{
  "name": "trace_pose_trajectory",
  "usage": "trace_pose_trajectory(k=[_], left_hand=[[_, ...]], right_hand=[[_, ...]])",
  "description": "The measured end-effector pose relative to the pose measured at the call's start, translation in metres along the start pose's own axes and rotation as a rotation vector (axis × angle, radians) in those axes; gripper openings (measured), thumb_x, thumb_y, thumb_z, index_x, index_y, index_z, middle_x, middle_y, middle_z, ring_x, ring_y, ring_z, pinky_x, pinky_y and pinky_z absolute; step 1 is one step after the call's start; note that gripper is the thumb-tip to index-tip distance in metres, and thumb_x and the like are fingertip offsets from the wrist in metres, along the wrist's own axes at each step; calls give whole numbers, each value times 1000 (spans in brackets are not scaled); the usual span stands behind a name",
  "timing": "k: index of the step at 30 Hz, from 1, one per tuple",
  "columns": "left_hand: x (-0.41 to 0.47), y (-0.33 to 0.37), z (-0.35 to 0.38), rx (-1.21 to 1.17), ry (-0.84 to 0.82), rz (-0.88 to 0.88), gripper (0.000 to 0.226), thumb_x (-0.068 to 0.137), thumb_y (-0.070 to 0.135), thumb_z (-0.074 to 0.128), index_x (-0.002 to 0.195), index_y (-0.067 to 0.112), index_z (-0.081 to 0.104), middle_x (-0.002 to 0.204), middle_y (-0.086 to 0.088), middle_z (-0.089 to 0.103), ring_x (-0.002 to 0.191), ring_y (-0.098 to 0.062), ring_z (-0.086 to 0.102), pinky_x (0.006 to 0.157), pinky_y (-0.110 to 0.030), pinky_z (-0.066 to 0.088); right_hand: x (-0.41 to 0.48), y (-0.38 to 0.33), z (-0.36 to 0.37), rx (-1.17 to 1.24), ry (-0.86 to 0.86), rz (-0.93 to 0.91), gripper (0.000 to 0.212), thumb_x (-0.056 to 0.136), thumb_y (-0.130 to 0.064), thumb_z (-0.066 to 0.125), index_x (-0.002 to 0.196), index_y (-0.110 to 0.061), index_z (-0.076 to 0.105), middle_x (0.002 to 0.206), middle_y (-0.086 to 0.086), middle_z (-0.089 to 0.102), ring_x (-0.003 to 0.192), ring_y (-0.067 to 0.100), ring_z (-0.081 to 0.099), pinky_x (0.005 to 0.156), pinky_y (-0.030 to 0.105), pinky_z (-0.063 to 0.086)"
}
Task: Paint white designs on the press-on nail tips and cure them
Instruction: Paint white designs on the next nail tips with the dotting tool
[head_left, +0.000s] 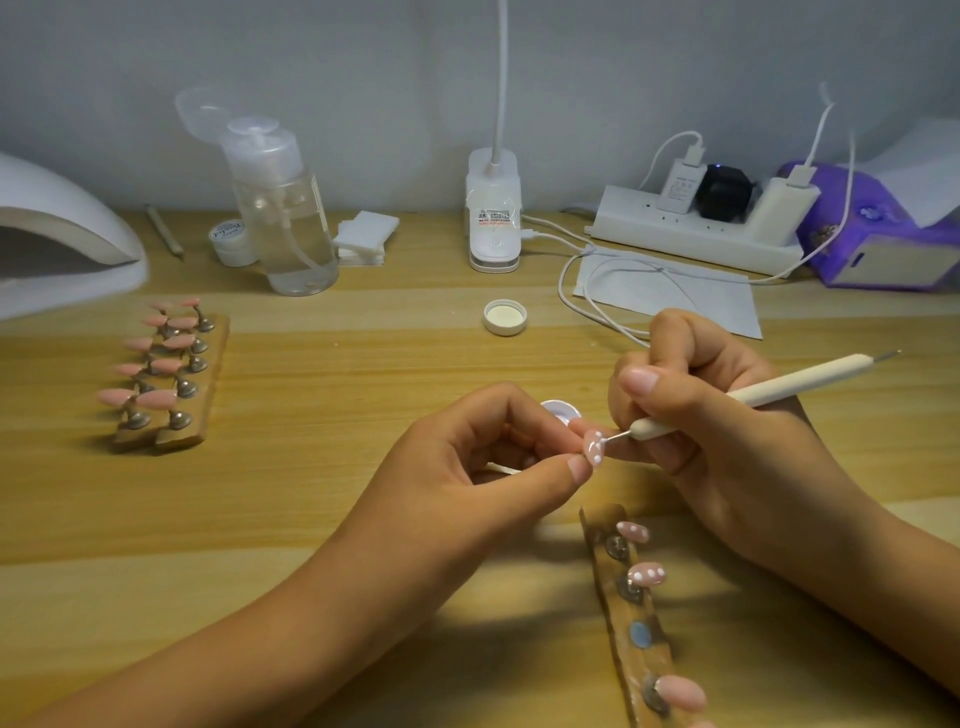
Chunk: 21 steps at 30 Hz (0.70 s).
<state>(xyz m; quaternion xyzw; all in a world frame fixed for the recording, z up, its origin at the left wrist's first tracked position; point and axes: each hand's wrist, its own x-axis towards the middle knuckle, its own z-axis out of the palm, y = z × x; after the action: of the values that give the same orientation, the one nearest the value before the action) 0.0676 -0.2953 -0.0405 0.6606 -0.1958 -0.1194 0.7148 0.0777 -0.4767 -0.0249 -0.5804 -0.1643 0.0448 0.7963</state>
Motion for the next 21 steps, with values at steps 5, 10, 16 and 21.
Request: trace_pose_trajectory(k=[5,10,16,21], left_hand=[[0,1,0,3,-1,-1,7,74,25,75,74,28,69,79,14,70,70,2,59,65,-12,46],[0,0,0,8,0,-1,6,72,31,73,75,28,69,79,14,70,69,1,58,65,-13,46],[0,1,0,-1,3,-3,7,74,24,76,74,27,69,78,13,70,69,0,59,65,-12,46],[0,1,0,15,11,-2,7,72,27,76,74,27,69,76,12,69,68,0,59,64,-13,46]], right_hand=[[0,0,1,-1,2,9,22,75,-16,63,60,-20,49,52,-3,46,49,8,40,53,15,48],[0,-1,0,-12,4,19,22,75,-17,64,59,-21,50,51,-4,47,49,7,41,54,16,48],[0,0,-1,-6,9,5,23,76,-19,63,58,-23,49,50,-4,45,48,7,40,54,16,47],[-1,1,-3,-80,-22,-10,22,78,-19,62,60,-23,51,51,-4,46,50,9,41,56,15,45]])
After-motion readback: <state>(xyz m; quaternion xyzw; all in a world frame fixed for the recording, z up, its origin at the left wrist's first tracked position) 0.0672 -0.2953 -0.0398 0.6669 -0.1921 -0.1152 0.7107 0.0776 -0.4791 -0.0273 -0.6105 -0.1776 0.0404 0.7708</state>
